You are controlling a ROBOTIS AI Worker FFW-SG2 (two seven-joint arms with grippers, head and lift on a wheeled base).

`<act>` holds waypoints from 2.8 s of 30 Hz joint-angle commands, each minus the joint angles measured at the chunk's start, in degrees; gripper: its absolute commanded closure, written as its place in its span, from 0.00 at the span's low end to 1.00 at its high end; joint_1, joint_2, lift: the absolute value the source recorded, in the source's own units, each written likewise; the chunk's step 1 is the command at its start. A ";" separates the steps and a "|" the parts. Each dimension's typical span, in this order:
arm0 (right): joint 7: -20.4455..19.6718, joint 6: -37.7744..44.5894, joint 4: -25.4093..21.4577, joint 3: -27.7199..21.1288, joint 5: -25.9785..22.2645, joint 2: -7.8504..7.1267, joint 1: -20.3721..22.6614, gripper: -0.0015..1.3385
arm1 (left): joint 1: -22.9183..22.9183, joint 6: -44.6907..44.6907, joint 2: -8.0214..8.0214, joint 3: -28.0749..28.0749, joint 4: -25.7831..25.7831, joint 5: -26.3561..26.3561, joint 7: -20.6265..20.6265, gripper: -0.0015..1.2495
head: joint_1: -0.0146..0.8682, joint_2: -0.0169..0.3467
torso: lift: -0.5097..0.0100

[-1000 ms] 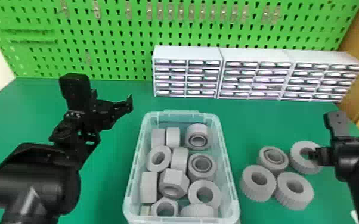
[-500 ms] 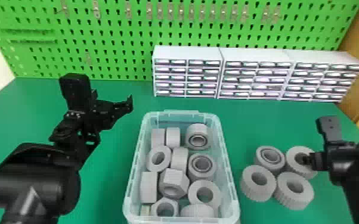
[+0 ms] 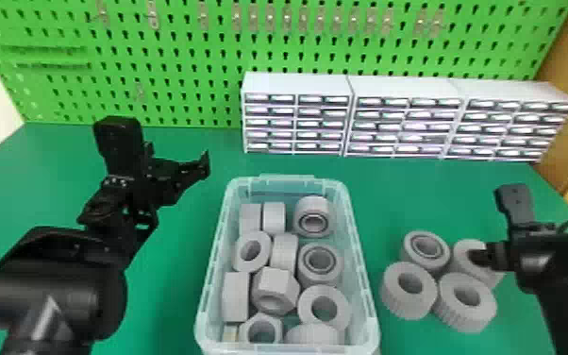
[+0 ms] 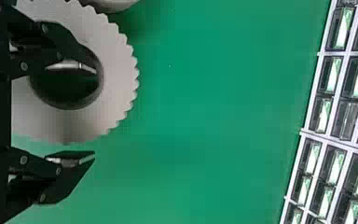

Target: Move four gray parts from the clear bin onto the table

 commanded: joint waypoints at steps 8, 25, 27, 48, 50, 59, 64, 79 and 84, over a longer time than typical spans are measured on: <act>0.00 0.58 -0.09 -0.22 -1.00 0.17 0.18 0.35 | 0.10 0.02 0.00 0.00 0.05 0.00 -0.09 0.12 | 0.79 0.12 | 0.89; -0.61 5.15 -18.54 6.02 -4.87 -1.32 1.58 0.35 | 0.10 0.02 0.00 0.18 -0.04 0.00 -0.27 0.12 | 0.79 0.12 | 0.89; -1.32 6.20 -21.62 7.52 -5.31 -1.50 2.02 0.35 | 0.10 0.02 0.00 0.27 -0.04 0.00 -0.27 0.12 | 0.79 0.12 | 0.89; -3.60 -9.18 -36.47 6.29 -20.78 1.67 10.99 0.35 | -1.48 -0.16 -0.09 1.76 -0.12 -0.53 -1.41 0.11 | 0.79 0.12 | 0.89; -3.60 -11.82 -36.47 5.23 -22.53 1.93 11.69 0.35 | -2.27 -0.42 -0.18 1.76 -0.12 -0.88 -1.67 0.12 | 0.79 0.12 | 0.89; -3.51 -13.49 -38.85 5.14 -24.12 1.58 12.39 0.35 | -2.45 -2.71 -0.79 3.52 -0.30 -1.85 -2.90 0.11 | 0.79 0.12 | 0.89; -3.51 -16.21 -40.25 2.68 -24.20 2.63 14.68 0.35 | -2.54 -3.76 -0.70 3.96 -0.30 -2.38 -2.99 0.12 | 0.79 0.12 | 0.89; -3.51 -18.58 -39.99 1.98 -23.41 1.84 14.68 0.35 | -1.83 -4.03 -0.53 4.31 -0.56 -2.99 -2.99 0.12 | 0.79 0.12 | 0.89; -3.51 -18.58 -39.20 0.75 -22.27 1.93 13.80 0.35 | -2.36 -4.03 -0.35 3.34 -0.56 -3.34 -2.99 0.12 | 0.79 0.12 | 0.89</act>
